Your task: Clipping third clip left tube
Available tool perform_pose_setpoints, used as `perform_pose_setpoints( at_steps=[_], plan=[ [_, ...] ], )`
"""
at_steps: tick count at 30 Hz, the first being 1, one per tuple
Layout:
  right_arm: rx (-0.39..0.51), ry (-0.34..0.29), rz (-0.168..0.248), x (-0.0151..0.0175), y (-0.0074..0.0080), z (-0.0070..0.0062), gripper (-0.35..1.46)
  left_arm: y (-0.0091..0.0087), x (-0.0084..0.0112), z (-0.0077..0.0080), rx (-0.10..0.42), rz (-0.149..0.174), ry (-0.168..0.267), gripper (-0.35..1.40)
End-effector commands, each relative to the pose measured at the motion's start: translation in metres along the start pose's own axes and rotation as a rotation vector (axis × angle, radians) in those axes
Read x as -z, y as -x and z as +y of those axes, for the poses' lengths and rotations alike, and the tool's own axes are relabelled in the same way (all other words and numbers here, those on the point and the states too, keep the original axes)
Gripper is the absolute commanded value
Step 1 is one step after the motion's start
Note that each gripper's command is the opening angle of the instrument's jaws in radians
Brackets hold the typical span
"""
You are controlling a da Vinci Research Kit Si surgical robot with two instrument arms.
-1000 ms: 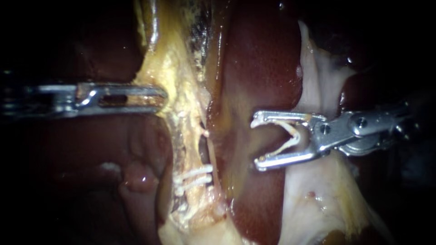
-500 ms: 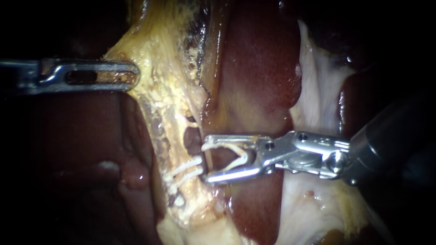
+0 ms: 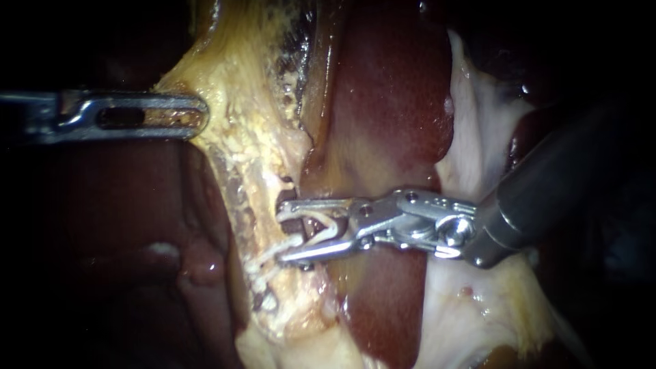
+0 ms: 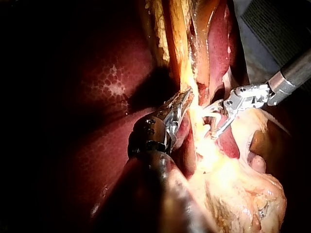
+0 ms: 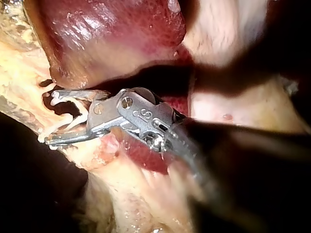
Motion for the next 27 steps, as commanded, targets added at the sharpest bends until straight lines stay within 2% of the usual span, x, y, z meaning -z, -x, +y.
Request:
perform_pose_setpoints(
  at_steps=[1,8,15,20,27],
  plan=[
    [-0.002,-0.014,0.010,-0.0001,-0.0003,-0.0001,0.58,0.0000,0.0001,0.0000,0.000,0.000,0.000,-0.35],
    [-0.044,-0.122,0.055,-0.0004,-0.0013,-0.0009,0.57,-0.0001,0.0002,0.0000,-0.001,0.000,0.000,-0.35],
    [-0.090,-0.204,0.105,-0.0004,-0.0035,-0.0018,0.55,-0.0001,0.0003,0.0001,-0.001,0.000,-0.001,-0.35],
    [-0.098,-0.214,0.112,-0.0004,-0.0041,-0.0021,0.54,-0.0001,0.0003,0.0002,-0.001,0.000,-0.001,-0.35],
    [-0.160,-0.249,0.093,-0.0014,-0.0034,-0.0019,0.54,-0.0001,0.0002,0.0003,-0.001,0.000,0.000,-0.35]
  ],
)
